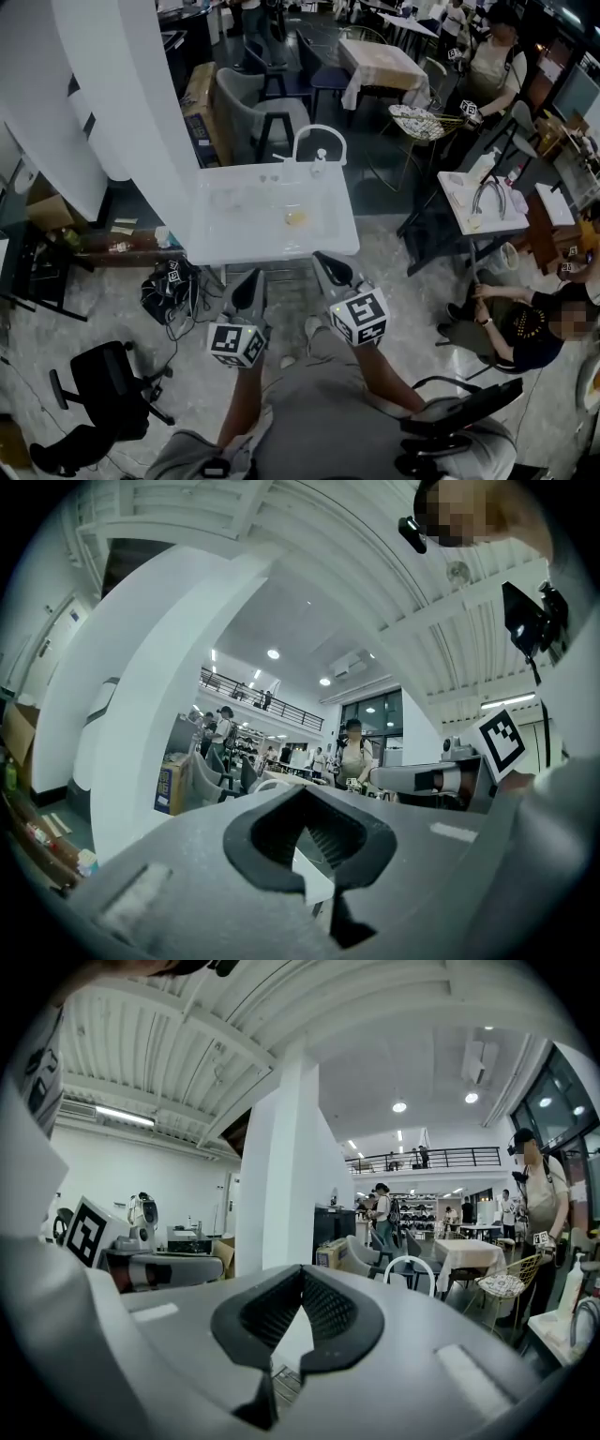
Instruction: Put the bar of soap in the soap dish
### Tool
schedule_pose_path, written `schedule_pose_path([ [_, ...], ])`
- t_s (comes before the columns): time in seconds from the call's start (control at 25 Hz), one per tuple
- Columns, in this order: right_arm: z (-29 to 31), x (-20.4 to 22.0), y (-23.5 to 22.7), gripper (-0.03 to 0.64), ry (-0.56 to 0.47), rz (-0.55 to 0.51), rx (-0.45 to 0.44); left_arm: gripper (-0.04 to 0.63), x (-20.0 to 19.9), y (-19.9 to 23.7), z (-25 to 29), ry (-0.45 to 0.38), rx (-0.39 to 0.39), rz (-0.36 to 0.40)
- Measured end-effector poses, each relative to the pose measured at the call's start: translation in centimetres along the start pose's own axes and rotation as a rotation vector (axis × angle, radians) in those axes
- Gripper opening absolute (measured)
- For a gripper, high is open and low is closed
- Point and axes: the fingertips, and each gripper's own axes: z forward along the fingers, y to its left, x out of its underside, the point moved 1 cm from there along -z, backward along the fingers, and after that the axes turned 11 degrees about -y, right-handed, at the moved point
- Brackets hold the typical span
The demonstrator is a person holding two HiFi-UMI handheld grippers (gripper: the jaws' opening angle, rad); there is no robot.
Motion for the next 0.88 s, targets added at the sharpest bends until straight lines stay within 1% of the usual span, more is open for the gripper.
schedule_pose_path([
  [0.16, 1.2, 0.5, -0.1, 0.002, -0.003, 0.024, -0.011, -0.007, -0.4, 0.7, 0.3, -0.022, 0.017, 0.016],
  [0.44, 4.8, 1.2, -0.6, 0.002, -0.014, 0.056, -0.057, -0.008, 0.0, 3.6, 1.9, -0.013, -0.035, 0.026],
  [0.68, 9.4, 1.7, -3.5, 0.002, -0.021, 0.063, -0.089, -0.008, 0.1, 6.6, 5.8, -0.025, -0.073, 0.034],
  [0.88, 14.1, 2.3, -6.3, 0.002, -0.021, 0.031, -0.113, -0.007, 1.1, 9.1, 10.1, -0.020, -0.082, 0.035],
])
